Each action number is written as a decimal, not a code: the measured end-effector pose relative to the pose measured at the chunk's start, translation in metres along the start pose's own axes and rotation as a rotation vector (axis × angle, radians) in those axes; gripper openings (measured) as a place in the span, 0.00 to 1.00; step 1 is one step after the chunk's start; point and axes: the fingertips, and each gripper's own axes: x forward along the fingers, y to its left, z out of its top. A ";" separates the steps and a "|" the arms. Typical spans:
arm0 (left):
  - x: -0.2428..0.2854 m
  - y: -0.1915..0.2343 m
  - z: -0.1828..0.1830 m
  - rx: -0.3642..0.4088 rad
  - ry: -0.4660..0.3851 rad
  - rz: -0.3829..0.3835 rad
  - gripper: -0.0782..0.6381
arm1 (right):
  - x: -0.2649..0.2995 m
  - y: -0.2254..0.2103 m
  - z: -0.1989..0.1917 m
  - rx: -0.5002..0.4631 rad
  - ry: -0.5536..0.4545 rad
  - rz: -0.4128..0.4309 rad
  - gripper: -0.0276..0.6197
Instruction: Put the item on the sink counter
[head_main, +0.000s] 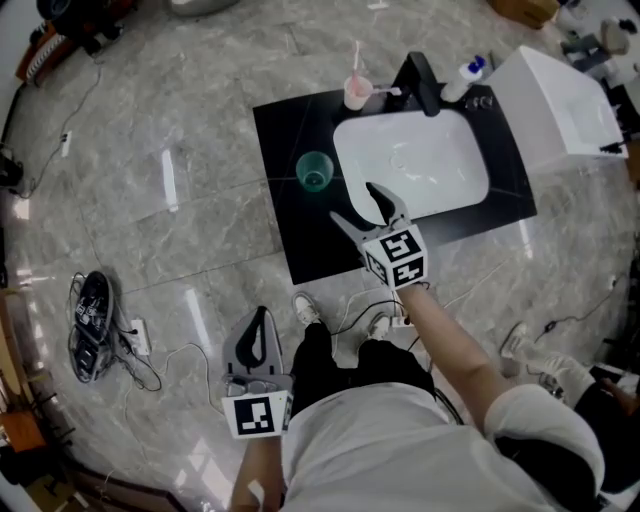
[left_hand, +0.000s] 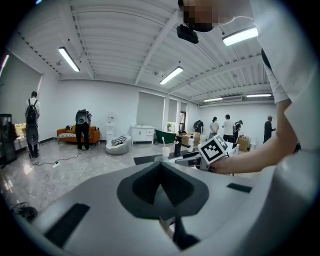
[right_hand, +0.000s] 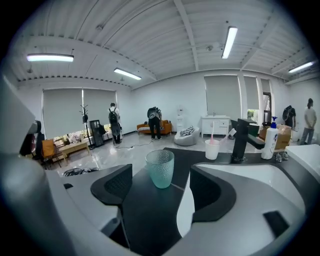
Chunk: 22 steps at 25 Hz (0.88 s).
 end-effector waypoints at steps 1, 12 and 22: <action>-0.003 -0.007 0.003 0.000 -0.008 -0.001 0.11 | -0.009 0.000 0.003 0.000 -0.009 0.011 0.63; -0.034 -0.071 0.031 0.031 -0.092 0.006 0.11 | -0.081 -0.039 0.032 -0.006 -0.120 -0.011 0.21; -0.051 -0.121 0.042 0.030 -0.152 0.031 0.11 | -0.135 -0.049 0.064 -0.037 -0.195 -0.002 0.14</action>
